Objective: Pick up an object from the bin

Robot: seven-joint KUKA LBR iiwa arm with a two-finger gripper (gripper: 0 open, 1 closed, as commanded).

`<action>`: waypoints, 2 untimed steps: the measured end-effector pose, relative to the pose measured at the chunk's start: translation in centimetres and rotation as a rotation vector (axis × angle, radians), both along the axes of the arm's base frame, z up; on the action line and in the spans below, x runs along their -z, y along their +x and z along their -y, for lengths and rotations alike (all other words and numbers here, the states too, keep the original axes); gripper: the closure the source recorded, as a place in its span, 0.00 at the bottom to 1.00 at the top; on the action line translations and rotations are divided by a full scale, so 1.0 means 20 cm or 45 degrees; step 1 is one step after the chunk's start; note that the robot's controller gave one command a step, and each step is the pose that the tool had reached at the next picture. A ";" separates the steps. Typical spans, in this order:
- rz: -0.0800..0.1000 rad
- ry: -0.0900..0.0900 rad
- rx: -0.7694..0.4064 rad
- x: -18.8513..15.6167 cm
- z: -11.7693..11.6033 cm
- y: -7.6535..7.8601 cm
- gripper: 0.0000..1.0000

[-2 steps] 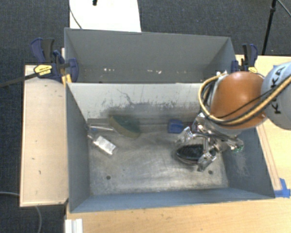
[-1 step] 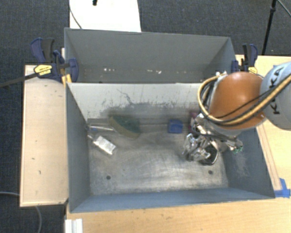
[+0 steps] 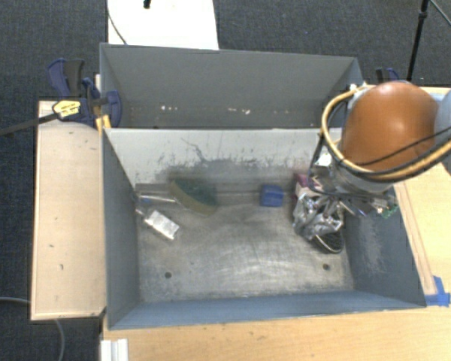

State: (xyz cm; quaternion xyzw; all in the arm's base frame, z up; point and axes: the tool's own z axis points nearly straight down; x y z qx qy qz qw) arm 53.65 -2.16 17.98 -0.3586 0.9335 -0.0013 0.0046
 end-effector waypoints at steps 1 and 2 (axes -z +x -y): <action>-0.005 -0.007 -0.623 -0.23 0.29 -0.05 1.00; -0.013 0.002 -0.485 0.11 0.21 0.19 1.00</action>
Offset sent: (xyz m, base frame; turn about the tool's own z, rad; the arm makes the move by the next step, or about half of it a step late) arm -0.0110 -0.0559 0.0452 -0.4934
